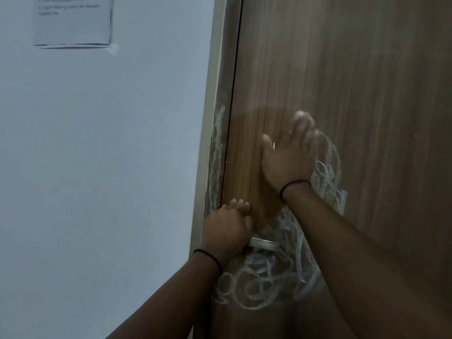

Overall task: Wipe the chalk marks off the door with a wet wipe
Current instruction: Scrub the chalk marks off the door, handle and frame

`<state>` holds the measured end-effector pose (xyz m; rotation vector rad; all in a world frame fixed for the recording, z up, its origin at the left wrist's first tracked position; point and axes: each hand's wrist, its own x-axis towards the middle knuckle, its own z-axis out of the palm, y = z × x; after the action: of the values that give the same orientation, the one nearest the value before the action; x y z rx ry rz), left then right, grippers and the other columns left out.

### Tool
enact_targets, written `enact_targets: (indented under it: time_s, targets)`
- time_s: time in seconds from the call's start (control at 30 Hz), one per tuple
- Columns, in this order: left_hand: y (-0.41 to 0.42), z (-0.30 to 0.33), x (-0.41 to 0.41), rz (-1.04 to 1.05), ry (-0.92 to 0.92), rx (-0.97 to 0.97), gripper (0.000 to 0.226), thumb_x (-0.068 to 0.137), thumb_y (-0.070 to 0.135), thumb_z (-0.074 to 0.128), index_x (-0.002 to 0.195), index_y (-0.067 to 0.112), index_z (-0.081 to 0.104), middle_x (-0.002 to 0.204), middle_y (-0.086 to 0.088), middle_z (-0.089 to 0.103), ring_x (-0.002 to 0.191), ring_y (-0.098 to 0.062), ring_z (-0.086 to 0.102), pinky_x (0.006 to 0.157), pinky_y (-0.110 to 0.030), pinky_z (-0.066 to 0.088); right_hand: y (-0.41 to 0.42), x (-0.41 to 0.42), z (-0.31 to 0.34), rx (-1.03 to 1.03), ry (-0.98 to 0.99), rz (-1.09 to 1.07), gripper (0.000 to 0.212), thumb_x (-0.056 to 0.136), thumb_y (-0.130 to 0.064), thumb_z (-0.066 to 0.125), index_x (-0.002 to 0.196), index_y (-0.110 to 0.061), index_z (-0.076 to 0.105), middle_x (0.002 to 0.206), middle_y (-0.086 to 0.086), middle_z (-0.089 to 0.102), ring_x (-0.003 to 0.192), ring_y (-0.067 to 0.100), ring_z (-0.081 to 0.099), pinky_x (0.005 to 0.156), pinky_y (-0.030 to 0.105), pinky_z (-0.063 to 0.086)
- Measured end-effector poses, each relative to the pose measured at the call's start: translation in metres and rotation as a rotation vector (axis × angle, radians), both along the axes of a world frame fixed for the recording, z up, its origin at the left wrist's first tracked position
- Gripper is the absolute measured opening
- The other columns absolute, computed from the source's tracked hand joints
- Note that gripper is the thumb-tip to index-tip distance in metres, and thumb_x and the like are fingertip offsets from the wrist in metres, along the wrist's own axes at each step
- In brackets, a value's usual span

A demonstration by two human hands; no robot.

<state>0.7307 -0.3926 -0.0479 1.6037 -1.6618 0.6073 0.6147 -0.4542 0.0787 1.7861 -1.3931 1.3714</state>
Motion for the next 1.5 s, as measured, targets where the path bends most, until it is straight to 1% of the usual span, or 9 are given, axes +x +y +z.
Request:
enact_targets:
  time_s: [0.1, 0.27, 0.47, 0.67, 0.83, 1.07, 1.2, 1.33, 1.5]
  targets:
    - [0.002, 0.001, -0.001, 0.005, 0.005, 0.01, 0.05, 0.085, 0.033, 0.031, 0.121, 0.024, 0.065, 0.125, 0.001, 0.064, 0.112, -0.019, 0.062, 0.091, -0.032, 0.05, 0.008, -0.004, -0.045, 0.04, -0.037, -0.04, 0.081, 0.101, -0.056, 0.017, 0.153, 0.003, -0.004, 0.162, 0.023, -0.005, 0.151, 0.035, -0.006, 0.123, 0.048, 0.003]
    - [0.0, 0.001, 0.0, 0.035, -0.032, 0.009, 0.048, 0.089, 0.034, 0.03, 0.123, 0.027, 0.064, 0.129, 0.003, 0.063, 0.114, -0.018, 0.061, 0.086, -0.03, 0.049, 0.002, 0.014, -0.011, -0.022, 0.331, 0.089, 0.078, 0.1, -0.059, 0.009, 0.154, -0.006, -0.01, 0.163, 0.011, -0.015, 0.15, 0.023, -0.017, 0.123, 0.042, -0.008]
    - [-0.001, 0.0, -0.003, 0.039, 0.009, 0.006, 0.043, 0.093, 0.031, 0.036, 0.126, 0.027, 0.063, 0.134, 0.003, 0.06, 0.121, -0.017, 0.058, 0.091, -0.03, 0.047, 0.004, -0.017, -0.019, 0.057, -0.045, -0.037, 0.083, 0.1, -0.058, 0.014, 0.152, 0.002, -0.008, 0.162, 0.021, -0.009, 0.15, 0.032, -0.01, 0.123, 0.047, -0.002]
    - [0.0, 0.001, -0.003, 0.062, -0.024, 0.033, 0.036, 0.096, 0.032, 0.037, 0.124, 0.028, 0.06, 0.127, 0.0, 0.063, 0.103, -0.018, 0.063, 0.067, -0.028, 0.04, 0.012, 0.005, -0.051, 0.101, 0.212, 0.101, 0.084, 0.098, -0.063, 0.009, 0.152, -0.003, -0.015, 0.161, 0.015, -0.02, 0.148, 0.026, -0.022, 0.122, 0.043, -0.009]
    - [0.0, -0.001, -0.005, 0.049, 0.015, 0.029, 0.04, 0.098, 0.029, 0.04, 0.134, 0.029, 0.056, 0.144, 0.003, 0.051, 0.13, -0.014, 0.05, 0.101, -0.03, 0.042, 0.002, -0.022, 0.012, 0.08, 0.06, 0.015, 0.085, 0.098, -0.062, 0.013, 0.153, -0.001, -0.01, 0.162, 0.017, -0.012, 0.15, 0.028, -0.013, 0.123, 0.044, -0.007]
    - [0.0, -0.001, -0.004, 0.044, 0.007, 0.042, 0.041, 0.098, 0.032, 0.036, 0.135, 0.03, 0.054, 0.141, 0.003, 0.054, 0.12, -0.016, 0.057, 0.089, -0.031, 0.047, 0.012, -0.016, -0.085, 0.135, 0.147, 0.021, 0.086, 0.098, -0.063, 0.01, 0.151, -0.002, -0.015, 0.16, 0.016, -0.022, 0.148, 0.027, -0.023, 0.121, 0.043, -0.012]
    - [0.0, -0.001, -0.003, 0.042, -0.008, 0.043, 0.041, 0.098, 0.032, 0.038, 0.135, 0.029, 0.054, 0.144, 0.001, 0.052, 0.126, -0.016, 0.054, 0.093, -0.031, 0.047, 0.001, -0.006, -0.042, 0.049, 0.302, 0.075, 0.08, 0.099, -0.061, 0.007, 0.153, -0.005, -0.013, 0.161, 0.012, -0.019, 0.149, 0.023, -0.021, 0.123, 0.043, -0.006]
    - [-0.002, -0.003, -0.005, 0.027, 0.035, 0.018, 0.041, 0.096, 0.028, 0.042, 0.134, 0.028, 0.056, 0.144, 0.004, 0.051, 0.132, -0.013, 0.048, 0.102, -0.032, 0.043, 0.003, -0.034, -0.039, 0.073, 0.057, 0.017, 0.079, 0.101, -0.056, 0.014, 0.153, -0.002, -0.009, 0.163, 0.016, -0.011, 0.15, 0.027, -0.014, 0.123, 0.044, -0.003]
    - [-0.005, -0.004, -0.004, 0.041, 0.023, 0.026, 0.043, 0.095, 0.032, 0.04, 0.135, 0.03, 0.054, 0.144, 0.004, 0.051, 0.129, -0.014, 0.051, 0.1, -0.03, 0.044, 0.005, -0.032, -0.042, 0.053, 0.15, 0.051, 0.08, 0.101, -0.056, 0.014, 0.152, -0.001, -0.013, 0.162, 0.016, -0.015, 0.15, 0.026, -0.017, 0.123, 0.042, -0.005]
